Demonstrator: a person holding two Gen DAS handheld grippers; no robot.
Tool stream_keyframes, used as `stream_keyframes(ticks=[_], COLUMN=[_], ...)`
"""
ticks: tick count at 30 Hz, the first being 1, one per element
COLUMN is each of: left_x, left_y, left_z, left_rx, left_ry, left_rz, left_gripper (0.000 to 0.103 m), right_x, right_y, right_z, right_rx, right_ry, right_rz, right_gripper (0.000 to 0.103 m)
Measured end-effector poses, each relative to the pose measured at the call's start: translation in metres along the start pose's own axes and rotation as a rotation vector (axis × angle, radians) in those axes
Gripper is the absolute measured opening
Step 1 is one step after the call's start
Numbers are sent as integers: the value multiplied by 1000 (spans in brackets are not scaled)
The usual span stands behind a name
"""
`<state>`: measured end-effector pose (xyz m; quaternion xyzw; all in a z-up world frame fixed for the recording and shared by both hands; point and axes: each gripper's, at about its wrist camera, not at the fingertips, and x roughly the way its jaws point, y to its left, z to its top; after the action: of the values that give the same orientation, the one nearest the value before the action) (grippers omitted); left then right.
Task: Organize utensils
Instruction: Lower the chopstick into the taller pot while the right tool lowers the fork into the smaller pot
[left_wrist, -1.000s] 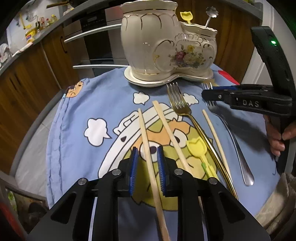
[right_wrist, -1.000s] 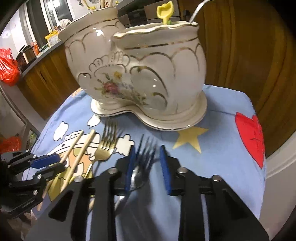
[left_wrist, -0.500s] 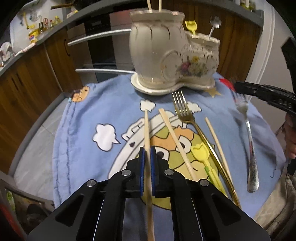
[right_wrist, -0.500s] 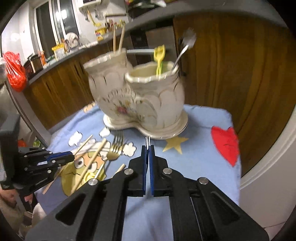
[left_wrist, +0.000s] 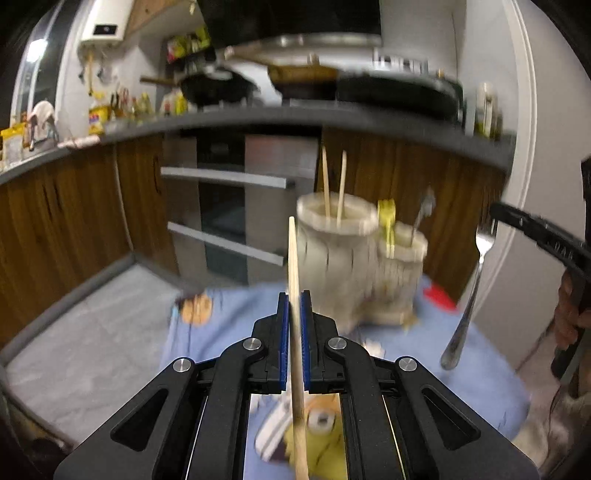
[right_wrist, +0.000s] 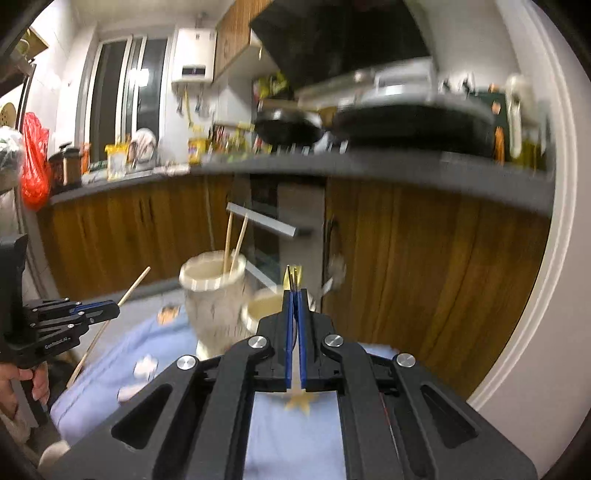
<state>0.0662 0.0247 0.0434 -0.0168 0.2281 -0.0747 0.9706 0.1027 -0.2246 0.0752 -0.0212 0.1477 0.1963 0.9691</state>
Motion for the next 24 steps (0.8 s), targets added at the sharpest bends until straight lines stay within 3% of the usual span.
stream_keyframes(ticks=[6, 15, 19, 24], left_x=[13, 48, 70, 96], left_y=[-5, -26, -29, -35], left_z=[51, 107, 121, 120], left_rx=[-37, -54, -81, -60], left_ry=[-150, -384, -406, -398], left_rz=[-64, -168, -169, -115], left_gripper=[6, 6, 6, 6], right_x=[3, 29, 39, 56], right_y=[-10, -20, -22, -23], right_z=[39, 66, 63, 53], right_rx=[32, 43, 31, 15], right_ry=[-125, -202, -208, -191], right_rz=[-47, -158, -195, -229], right_gripper=[2, 2, 2, 2])
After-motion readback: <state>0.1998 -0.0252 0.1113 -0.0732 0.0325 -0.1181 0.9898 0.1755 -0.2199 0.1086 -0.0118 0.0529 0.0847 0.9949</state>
